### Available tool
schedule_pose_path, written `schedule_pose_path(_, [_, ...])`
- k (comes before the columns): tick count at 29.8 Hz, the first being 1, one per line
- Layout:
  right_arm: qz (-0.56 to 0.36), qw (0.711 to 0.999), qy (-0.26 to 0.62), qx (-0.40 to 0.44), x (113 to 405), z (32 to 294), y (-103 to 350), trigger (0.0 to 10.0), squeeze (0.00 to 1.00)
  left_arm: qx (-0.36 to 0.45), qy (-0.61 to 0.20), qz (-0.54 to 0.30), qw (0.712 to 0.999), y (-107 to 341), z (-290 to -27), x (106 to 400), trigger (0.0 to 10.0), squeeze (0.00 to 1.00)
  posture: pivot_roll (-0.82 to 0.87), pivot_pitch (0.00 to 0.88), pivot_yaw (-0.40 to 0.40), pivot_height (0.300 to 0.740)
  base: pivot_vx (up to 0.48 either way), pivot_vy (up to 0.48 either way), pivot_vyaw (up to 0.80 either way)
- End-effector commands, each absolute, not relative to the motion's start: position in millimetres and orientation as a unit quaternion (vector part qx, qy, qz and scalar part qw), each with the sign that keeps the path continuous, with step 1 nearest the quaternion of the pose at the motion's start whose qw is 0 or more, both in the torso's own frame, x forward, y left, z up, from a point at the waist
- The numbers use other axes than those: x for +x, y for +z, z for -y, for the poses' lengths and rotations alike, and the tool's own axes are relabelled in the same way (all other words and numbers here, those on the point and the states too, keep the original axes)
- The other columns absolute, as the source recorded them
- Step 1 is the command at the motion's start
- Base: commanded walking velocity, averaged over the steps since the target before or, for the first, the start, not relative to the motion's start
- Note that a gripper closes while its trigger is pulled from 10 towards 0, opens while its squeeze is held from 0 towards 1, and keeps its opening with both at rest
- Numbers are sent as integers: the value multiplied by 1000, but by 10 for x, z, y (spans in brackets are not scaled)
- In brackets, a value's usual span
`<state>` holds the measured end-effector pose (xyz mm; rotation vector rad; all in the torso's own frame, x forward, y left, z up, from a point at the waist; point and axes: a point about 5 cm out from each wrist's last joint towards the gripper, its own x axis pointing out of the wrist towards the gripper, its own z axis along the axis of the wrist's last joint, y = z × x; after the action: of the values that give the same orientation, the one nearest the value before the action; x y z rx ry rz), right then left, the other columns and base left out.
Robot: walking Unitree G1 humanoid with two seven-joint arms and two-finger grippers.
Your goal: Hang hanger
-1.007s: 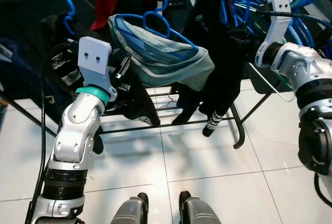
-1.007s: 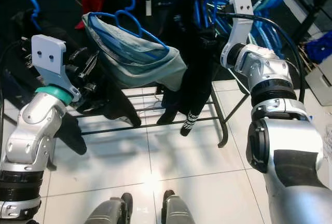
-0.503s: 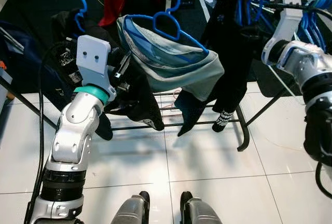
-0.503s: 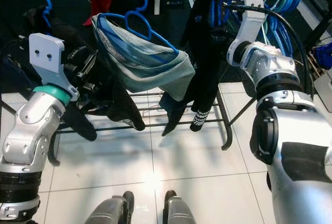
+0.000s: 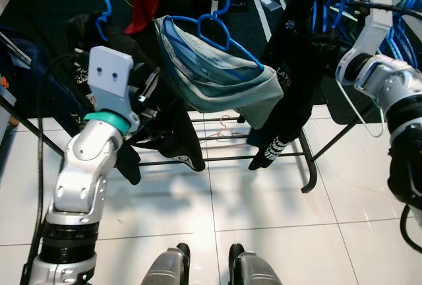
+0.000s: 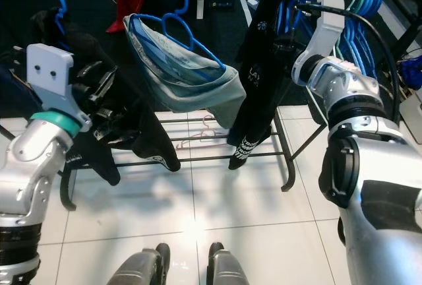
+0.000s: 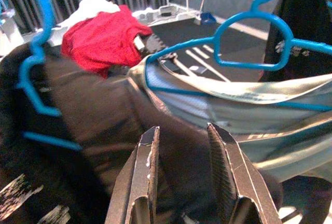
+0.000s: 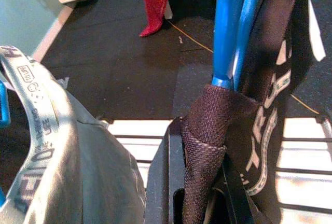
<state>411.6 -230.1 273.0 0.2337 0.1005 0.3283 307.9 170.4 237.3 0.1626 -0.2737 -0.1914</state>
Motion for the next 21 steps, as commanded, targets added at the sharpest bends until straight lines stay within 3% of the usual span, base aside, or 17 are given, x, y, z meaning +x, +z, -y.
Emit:
schedule_pose_path(1, [-46, 979, 156, 123, 4119, 2300, 2688, 10000, 0, 83, -91, 126, 984, 2350, -1766, 3019, 10000, 0, 164, 185, 36, 740, 0, 0, 0])
schedule_pose_path(10, [-97, 983, 133, 82, 4080, 2337, 2344, 10000, 0, 85, -93, 122, 985, 2363, -1761, 2996, 10000, 0, 151, 190, 54, 740, 0, 0, 0])
schedule_pose_path(21, [-70, 983, 148, 83, 4072, 2415, 2522, 10000, 0, 67, -110, 120, 984, 2341, -1635, 3078, 10000, 0, 80, 177, 55, 740, 0, 0, 0])
